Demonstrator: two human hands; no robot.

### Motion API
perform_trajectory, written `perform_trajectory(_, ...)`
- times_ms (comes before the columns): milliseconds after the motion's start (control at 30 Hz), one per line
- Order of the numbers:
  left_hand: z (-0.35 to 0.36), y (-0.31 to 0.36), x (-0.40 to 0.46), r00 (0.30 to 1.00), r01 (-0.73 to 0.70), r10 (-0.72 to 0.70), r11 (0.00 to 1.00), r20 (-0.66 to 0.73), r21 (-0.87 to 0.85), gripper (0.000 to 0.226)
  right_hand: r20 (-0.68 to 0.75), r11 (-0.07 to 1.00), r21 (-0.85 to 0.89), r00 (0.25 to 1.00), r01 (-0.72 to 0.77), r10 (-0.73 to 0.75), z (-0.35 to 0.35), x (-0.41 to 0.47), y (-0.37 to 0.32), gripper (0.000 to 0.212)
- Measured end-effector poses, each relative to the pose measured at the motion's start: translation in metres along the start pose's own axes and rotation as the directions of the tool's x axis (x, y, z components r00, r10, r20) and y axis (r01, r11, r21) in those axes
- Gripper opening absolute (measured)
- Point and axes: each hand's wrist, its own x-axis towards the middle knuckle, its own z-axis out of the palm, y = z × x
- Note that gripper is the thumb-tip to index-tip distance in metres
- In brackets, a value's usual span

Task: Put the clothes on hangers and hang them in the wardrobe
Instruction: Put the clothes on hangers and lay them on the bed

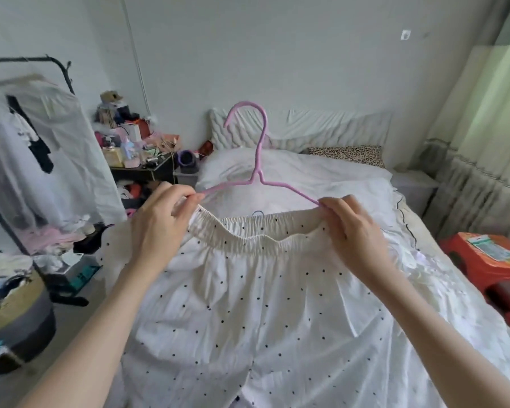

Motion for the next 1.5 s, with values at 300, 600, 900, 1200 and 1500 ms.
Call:
perform_trajectory(300,0.164,-0.117,0.092,0.995,0.053,-0.069,0.981,0.076,0.188,0.018,0.069,0.994,0.018,0.992,-0.106,0.104,0.154,0.117,0.115,0.02)
perform_trajectory(600,0.351,-0.232,0.027,0.803,0.137,-0.306,0.93,0.511,0.342,0.02,0.426,0.857,-0.011,0.773,-0.515,0.47,0.336,0.071,0.248,0.02)
perform_trajectory(900,0.432,-0.278,-0.023,0.643,0.103,-0.332,0.931,0.691,0.351,0.034,0.58,0.843,-0.168,0.641,-0.51,0.503,0.41,0.022,0.31,0.034)
perform_trajectory(1200,0.378,-0.224,-0.093,0.497,0.175,-0.35,0.937,0.794,0.303,0.063,0.645,0.914,-0.315,0.649,-0.256,0.404,0.354,-0.031,0.27,0.065)
perform_trajectory(1500,0.27,-0.136,-0.151,0.422,0.485,-0.443,0.847,0.791,0.216,0.082,0.52,0.799,-0.384,0.606,-0.463,0.602,0.225,-0.109,0.168,0.085)
